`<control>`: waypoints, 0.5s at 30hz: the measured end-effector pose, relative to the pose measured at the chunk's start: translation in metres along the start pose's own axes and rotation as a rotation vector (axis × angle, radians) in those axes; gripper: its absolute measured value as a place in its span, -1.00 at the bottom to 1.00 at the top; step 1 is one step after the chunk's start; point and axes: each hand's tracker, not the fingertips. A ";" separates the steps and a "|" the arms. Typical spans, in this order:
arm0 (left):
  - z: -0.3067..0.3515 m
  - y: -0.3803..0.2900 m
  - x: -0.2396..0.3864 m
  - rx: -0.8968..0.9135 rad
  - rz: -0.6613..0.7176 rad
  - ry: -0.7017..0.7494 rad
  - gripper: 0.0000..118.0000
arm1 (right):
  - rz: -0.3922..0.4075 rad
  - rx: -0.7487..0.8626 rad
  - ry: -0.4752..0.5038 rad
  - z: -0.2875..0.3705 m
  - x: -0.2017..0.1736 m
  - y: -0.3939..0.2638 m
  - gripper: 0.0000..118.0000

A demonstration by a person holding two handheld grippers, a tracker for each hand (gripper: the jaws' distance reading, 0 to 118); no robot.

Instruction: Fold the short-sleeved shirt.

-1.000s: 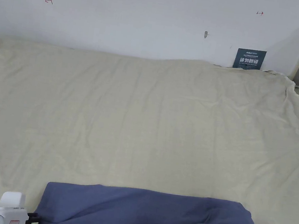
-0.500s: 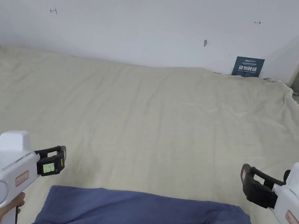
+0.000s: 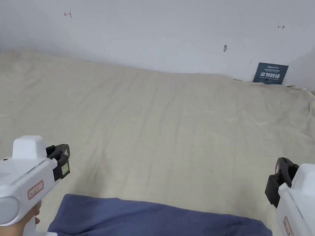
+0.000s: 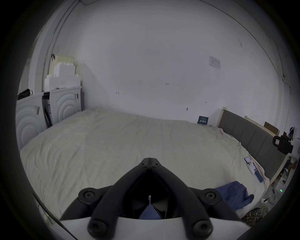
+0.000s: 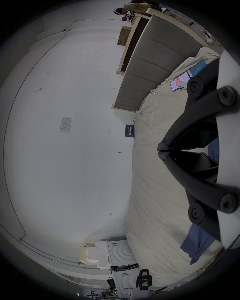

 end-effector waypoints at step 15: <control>-0.049 -0.015 -0.079 -0.380 0.253 -0.333 -1.00 | -0.006 -0.053 0.001 -0.009 0.005 -0.007 -1.00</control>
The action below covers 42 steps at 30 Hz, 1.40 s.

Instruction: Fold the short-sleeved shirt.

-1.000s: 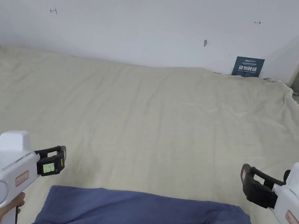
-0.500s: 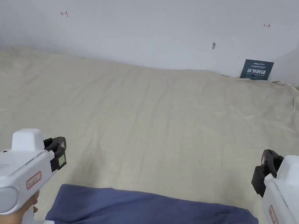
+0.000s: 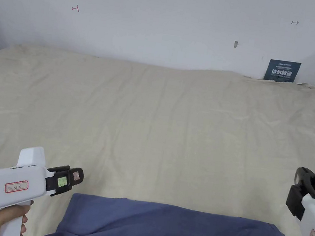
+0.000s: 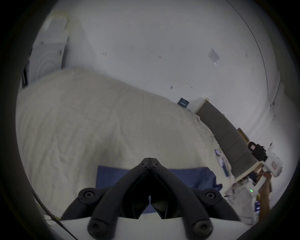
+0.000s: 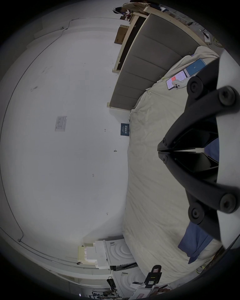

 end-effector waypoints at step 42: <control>-0.114 -0.034 -0.097 -0.460 0.048 0.110 -0.90 | -0.003 -0.157 -0.040 -0.036 0.001 -0.025 -1.00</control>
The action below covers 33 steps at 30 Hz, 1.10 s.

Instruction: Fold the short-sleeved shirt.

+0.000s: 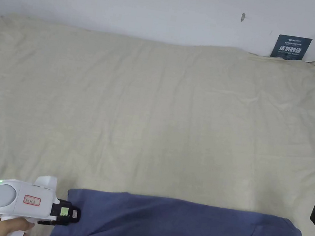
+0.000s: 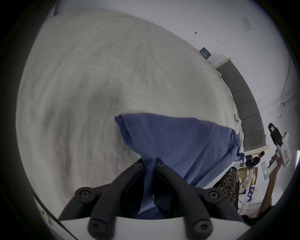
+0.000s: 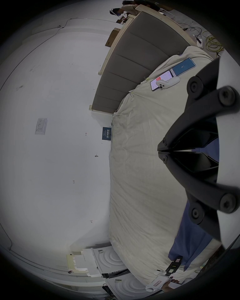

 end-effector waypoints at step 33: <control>0.026 0.013 0.216 -0.070 -0.123 -0.057 -0.91 | -0.062 0.091 0.043 0.043 0.052 0.000 -1.00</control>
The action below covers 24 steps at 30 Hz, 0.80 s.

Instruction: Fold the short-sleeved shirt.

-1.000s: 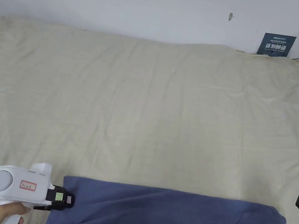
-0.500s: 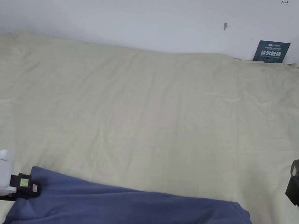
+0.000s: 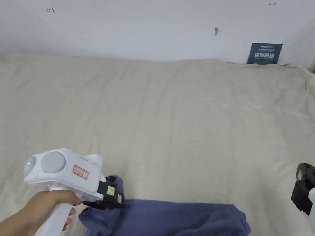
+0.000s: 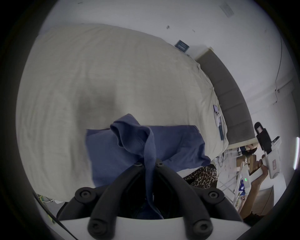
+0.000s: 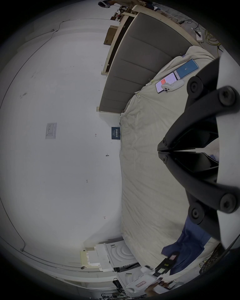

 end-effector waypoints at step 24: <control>-0.080 -0.015 0.066 0.103 -0.031 0.069 0.81 | -0.041 -0.022 -0.040 0.021 0.021 -0.004 -1.00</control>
